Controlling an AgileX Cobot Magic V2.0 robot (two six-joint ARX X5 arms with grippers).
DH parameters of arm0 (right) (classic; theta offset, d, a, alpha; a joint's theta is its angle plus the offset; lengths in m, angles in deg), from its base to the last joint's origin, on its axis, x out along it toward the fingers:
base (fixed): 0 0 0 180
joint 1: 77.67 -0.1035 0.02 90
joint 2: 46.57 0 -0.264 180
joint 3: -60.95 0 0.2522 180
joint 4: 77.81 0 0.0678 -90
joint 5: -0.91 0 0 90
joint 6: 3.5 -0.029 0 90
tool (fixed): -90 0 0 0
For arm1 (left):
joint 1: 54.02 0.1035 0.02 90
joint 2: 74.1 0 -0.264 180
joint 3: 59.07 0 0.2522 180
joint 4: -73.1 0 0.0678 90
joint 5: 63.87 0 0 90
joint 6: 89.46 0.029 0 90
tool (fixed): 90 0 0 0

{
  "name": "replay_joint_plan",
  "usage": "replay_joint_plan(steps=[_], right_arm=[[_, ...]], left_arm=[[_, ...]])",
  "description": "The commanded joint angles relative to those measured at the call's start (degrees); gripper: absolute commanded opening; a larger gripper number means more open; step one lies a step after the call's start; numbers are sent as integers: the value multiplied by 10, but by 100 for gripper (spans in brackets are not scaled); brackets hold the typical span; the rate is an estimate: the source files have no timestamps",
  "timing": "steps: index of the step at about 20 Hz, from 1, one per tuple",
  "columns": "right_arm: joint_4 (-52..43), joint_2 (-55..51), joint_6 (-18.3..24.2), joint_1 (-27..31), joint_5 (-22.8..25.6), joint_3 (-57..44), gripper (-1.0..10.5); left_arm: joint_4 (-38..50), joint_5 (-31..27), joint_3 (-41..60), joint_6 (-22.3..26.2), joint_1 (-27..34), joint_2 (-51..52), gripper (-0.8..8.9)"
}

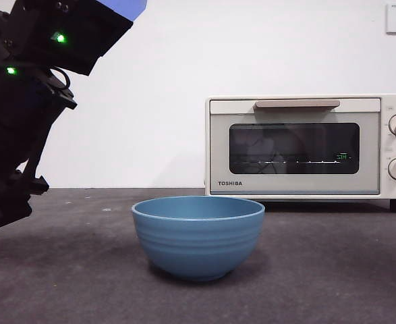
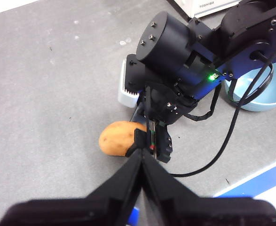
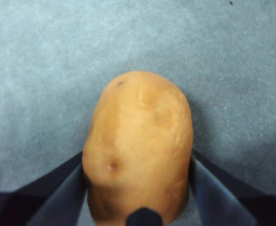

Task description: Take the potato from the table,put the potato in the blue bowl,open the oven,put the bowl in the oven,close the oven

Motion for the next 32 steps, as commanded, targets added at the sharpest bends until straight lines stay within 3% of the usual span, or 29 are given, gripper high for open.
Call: replay_joint_plan(steps=[1,4,11,17,21,26,28,32], right_arm=[[33,-11,-50,7,-1,12,-12],[131,-41,-47,14,10,49,-11],[315,-163,16,26,43,108,-3],[491,-263,32,36,159,108,-3],[576,-304,31,42,185,98,-3],[546,-406,27,44,186,-13,-3],[487,-475,20,52,187,-109,-3],[355,-619,-40,85,186,-337,-3]], left_arm=[[2,0,1,-6,-2,2,-6],[2,0,1,-9,-2,2,-6],[2,0,1,-15,-2,2,-6],[2,0,1,-19,-2,2,-6],[2,-2,1,-18,-2,2,-6],[2,-23,2,-2,-2,2,-6],[2,-27,2,-2,-2,2,-6],[3,-17,2,-2,-2,-6,-6]])
